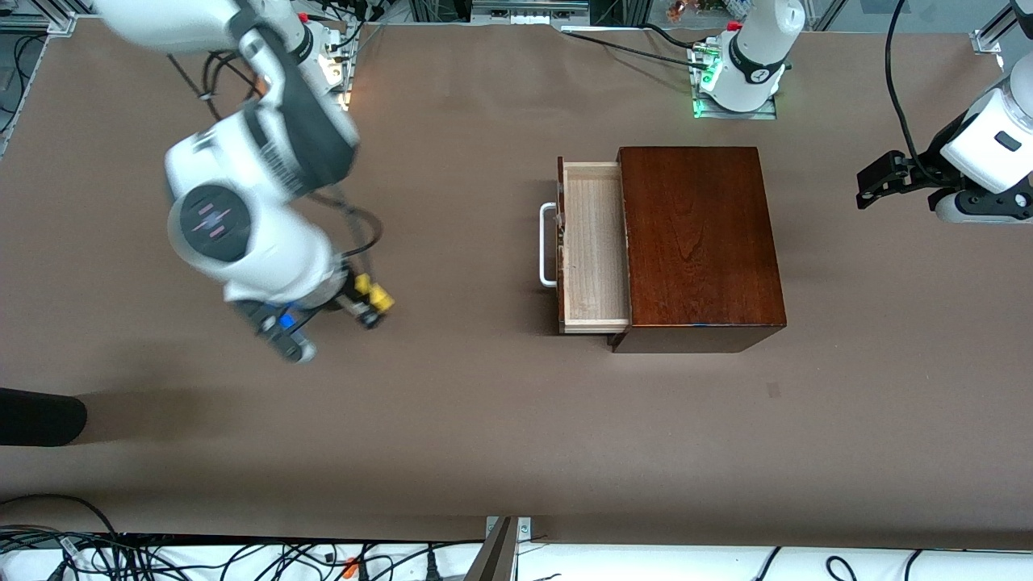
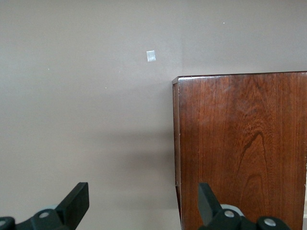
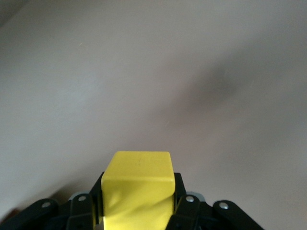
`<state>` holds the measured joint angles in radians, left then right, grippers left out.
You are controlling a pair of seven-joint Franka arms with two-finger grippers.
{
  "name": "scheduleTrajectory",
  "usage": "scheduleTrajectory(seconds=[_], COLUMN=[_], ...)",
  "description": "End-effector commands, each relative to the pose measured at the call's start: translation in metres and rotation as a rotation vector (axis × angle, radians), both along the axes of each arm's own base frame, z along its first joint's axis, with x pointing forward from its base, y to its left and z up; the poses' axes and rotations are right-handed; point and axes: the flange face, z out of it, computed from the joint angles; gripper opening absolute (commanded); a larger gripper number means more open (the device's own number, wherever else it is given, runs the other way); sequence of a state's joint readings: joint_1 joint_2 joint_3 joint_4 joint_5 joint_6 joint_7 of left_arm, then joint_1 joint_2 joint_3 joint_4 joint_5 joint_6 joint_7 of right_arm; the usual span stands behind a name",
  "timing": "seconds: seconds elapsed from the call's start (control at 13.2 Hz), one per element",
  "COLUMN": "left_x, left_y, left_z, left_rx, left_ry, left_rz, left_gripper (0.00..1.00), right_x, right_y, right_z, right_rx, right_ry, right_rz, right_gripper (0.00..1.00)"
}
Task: Open drawer, take yellow block, close drawer
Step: 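Lift the yellow block out and carry it beside the box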
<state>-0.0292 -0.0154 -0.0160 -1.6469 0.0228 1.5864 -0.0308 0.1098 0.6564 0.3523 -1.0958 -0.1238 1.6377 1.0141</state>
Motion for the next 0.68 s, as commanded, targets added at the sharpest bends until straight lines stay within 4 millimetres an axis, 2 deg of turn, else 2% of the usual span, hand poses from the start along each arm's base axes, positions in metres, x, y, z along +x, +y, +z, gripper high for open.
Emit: scheduleTrajectory(seconds=[0.0, 0.15, 0.3, 0.61], left_x=[-0.005, -0.005, -0.005, -0.005], left_y=[0.001, 0.001, 0.001, -0.001], left_z=[0.007, 0.006, 0.007, 0.006], left_rx=[-0.025, -0.025, -0.025, -0.025], left_ry=[0.002, 0.002, 0.001, 0.004], left_rz=[-0.019, -0.019, -0.019, -0.022], left_gripper=[1.00, 1.00, 1.00, 1.00], right_x=[0.021, 0.037, 0.041, 0.036], right_y=[-0.055, -0.081, -0.093, -0.091], right_z=[-0.024, -0.053, -0.089, -0.162], right_rx=[0.052, 0.058, 0.028, -0.013], right_ry=[-0.003, -0.036, -0.064, -0.152], right_rz=[0.187, 0.304, 0.449, 0.579], right_gripper=[0.00, 0.00, 0.00, 0.00])
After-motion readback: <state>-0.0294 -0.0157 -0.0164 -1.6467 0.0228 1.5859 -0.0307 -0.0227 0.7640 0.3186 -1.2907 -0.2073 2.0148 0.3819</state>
